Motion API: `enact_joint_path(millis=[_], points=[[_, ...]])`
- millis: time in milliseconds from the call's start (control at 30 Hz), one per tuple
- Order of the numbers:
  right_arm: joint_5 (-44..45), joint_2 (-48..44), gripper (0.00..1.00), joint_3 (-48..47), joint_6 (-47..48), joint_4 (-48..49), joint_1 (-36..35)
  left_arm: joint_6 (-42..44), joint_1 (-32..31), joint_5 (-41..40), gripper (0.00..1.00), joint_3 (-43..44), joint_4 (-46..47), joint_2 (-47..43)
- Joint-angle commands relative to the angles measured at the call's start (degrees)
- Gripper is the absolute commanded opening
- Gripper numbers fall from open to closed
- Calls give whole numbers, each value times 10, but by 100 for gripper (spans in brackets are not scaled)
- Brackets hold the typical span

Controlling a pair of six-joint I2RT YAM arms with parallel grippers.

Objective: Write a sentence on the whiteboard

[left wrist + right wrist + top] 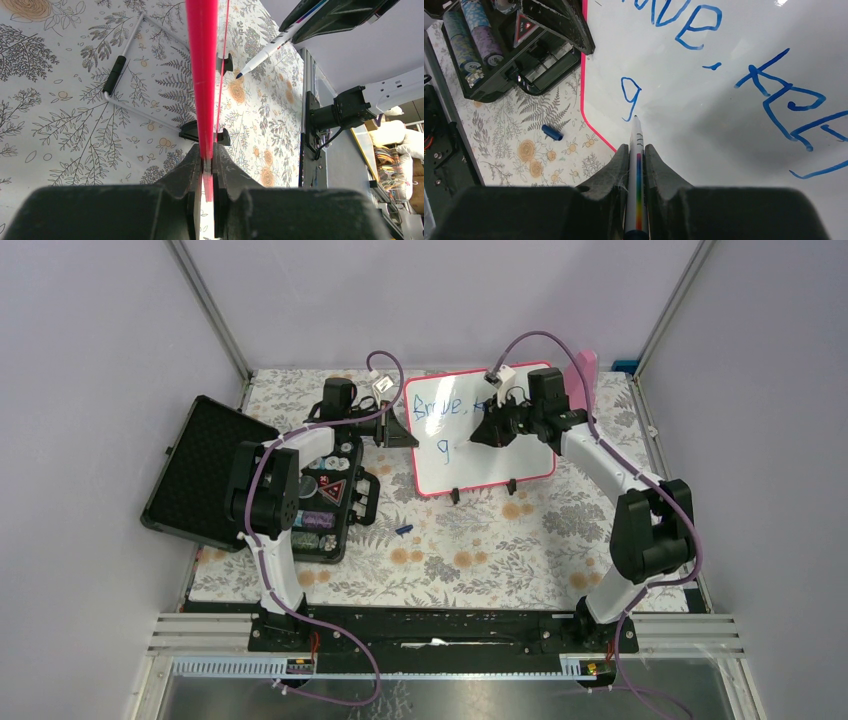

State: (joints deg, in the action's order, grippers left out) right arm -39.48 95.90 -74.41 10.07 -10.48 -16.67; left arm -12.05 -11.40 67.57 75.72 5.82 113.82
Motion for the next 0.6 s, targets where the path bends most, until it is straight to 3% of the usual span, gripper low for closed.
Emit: enact_joint_path(millis=[0,567], points=[[15,8,0,-28,2,16,-9,9,2,20,0,18,10,-5],[47,31,0,-47,7,20,-20,10,2,21,0,19,10,-7]])
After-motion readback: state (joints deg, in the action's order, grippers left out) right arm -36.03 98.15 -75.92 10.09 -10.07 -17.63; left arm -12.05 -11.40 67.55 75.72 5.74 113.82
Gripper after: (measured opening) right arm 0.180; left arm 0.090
